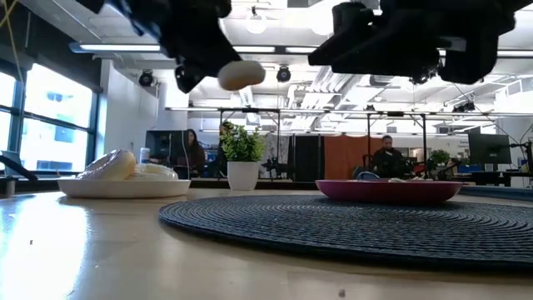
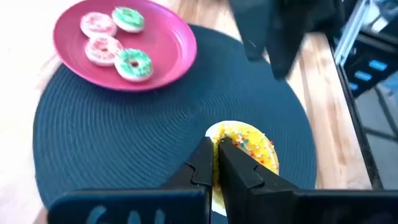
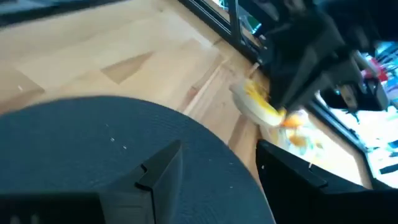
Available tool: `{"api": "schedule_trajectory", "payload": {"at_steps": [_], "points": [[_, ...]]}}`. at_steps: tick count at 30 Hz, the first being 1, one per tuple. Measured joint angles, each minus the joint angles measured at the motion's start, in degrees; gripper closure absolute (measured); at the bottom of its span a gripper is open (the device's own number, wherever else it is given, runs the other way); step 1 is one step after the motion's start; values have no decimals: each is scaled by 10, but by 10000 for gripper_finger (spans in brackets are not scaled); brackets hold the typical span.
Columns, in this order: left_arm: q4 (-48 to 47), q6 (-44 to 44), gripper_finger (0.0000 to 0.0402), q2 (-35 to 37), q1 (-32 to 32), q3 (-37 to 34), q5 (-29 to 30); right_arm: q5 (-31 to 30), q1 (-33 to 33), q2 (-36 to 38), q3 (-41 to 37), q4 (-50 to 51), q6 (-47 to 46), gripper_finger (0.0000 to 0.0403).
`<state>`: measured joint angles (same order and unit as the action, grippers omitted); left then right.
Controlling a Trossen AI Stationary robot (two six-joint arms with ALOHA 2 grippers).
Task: Pick & Place donuts
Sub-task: Put the small yellow donut onto the red plate
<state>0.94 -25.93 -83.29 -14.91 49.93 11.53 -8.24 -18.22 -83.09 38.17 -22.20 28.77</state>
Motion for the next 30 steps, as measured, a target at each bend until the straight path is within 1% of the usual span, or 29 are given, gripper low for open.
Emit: {"api": "schedule_trajectory", "payload": {"at_steps": [3,5,9,13,17,22,27,30], "points": [[14,-3,396,0,22,1,-23,-31,-11,0,0,0,30,211],[28,-2,396,0,32,1,-37,-39,-14,0,0,-1,52,211],[50,7,396,-13,43,1,-56,-41,-14,0,0,-18,76,211],[90,7,396,-29,50,1,-91,-40,-9,0,0,-39,84,211],[123,7,396,-47,52,1,-96,-26,-9,0,0,-46,105,211],[161,21,396,-47,52,1,-95,-2,-9,0,0,-47,107,211],[202,22,396,-47,52,1,-109,-1,-9,0,0,-50,107,211],[205,22,396,-47,52,1,-110,0,-9,0,0,-53,107,211]]}}
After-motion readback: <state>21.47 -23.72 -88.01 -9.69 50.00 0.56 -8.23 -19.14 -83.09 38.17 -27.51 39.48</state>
